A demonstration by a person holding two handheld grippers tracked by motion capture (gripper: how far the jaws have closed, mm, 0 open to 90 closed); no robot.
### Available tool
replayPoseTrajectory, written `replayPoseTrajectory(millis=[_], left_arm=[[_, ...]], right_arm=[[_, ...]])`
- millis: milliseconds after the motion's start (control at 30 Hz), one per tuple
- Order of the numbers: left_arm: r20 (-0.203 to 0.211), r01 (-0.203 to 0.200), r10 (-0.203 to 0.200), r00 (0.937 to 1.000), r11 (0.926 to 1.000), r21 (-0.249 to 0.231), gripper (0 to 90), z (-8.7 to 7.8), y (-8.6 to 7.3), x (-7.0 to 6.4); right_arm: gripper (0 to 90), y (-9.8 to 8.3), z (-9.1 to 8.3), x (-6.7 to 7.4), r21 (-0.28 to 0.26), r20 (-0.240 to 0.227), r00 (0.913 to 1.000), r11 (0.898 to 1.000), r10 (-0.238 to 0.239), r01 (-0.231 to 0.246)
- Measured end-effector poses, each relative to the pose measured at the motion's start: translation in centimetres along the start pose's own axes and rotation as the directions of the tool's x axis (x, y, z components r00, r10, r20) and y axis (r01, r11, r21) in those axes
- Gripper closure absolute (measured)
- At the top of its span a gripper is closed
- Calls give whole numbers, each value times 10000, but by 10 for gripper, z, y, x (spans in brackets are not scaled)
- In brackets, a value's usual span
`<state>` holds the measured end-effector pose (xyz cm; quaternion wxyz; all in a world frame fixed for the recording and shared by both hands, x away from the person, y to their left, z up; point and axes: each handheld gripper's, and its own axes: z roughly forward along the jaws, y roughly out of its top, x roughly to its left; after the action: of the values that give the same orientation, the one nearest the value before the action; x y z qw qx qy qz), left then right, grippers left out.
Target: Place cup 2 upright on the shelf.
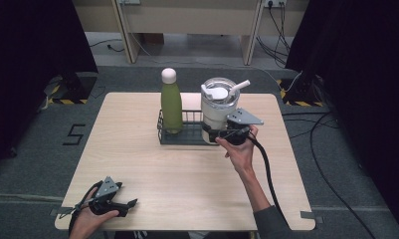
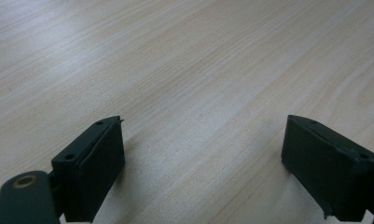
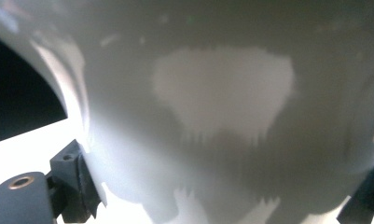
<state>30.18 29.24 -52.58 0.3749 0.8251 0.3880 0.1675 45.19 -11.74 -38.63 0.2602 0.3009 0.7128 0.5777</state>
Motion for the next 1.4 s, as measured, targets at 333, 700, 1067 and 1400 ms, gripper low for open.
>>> replayPoseTrajectory(millis=[333,700,1067,1400], left_arm=[[40,-15,15,10000,10000,12,127,0,0,0],[52,-64,64,10000,10000,28,127,0,0,0],[95,-73,73,9999,10000,18,129,0,0,0],[103,-87,86,9999,10000,10,131,0,0,0]], right_arm=[[114,10,30,-5,196,85,9999,9997,125,-127],[114,15,58,-16,286,282,9988,9988,399,-407],[114,8,80,-25,294,527,9964,9972,664,-681],[114,-1,87,-27,386,731,9957,9975,570,-600]])
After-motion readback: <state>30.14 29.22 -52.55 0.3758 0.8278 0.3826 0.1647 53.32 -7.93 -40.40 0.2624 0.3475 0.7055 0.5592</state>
